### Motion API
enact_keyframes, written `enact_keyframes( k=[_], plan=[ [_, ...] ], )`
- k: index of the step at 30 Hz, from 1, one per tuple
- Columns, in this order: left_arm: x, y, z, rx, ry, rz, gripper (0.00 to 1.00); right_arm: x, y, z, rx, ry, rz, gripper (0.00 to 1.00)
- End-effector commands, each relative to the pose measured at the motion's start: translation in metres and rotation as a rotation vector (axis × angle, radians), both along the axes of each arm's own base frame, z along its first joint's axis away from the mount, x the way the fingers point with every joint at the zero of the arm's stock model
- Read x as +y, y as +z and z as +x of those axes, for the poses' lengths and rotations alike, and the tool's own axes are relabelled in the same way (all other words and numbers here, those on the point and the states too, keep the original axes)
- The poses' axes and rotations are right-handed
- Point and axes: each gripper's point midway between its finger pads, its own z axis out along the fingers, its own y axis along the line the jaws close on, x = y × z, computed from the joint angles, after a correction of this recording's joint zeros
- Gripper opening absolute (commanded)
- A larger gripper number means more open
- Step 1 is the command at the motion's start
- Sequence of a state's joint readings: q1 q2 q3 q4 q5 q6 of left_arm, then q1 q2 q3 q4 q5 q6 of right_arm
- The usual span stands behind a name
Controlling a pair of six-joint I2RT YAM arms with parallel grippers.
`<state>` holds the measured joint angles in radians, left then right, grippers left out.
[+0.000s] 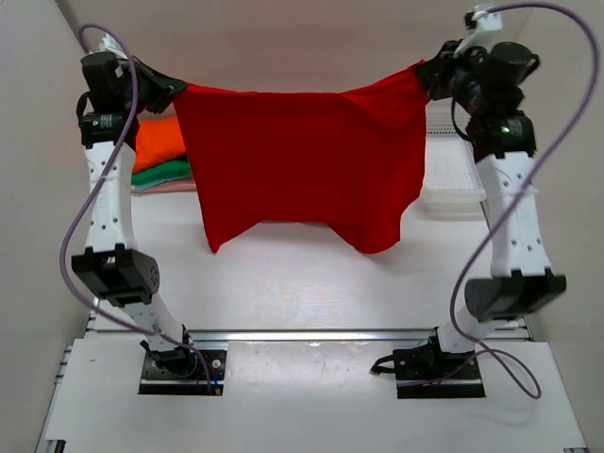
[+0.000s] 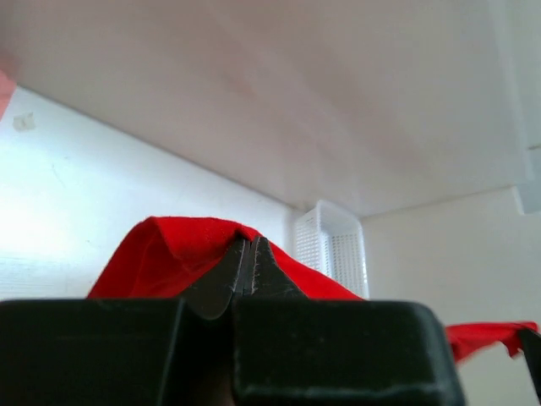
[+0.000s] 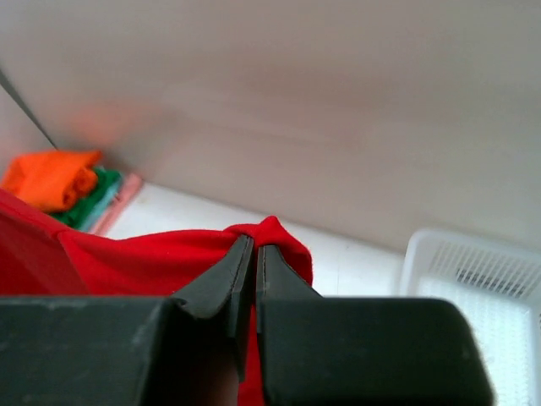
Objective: Fold and stack the t-shirts
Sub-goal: Flatten out the tshirt
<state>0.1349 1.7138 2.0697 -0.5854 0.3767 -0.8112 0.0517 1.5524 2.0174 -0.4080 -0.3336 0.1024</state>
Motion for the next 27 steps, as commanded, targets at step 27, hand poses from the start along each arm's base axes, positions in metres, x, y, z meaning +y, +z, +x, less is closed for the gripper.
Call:
enact_keyframes(
  k=[27],
  plan=[
    [0.013, -0.050, -0.072, 0.158, 0.095, 0.164, 0.00, -0.025, -0.064, -0.050, 0.084, -0.087, -0.090, 0.00]
  ],
)
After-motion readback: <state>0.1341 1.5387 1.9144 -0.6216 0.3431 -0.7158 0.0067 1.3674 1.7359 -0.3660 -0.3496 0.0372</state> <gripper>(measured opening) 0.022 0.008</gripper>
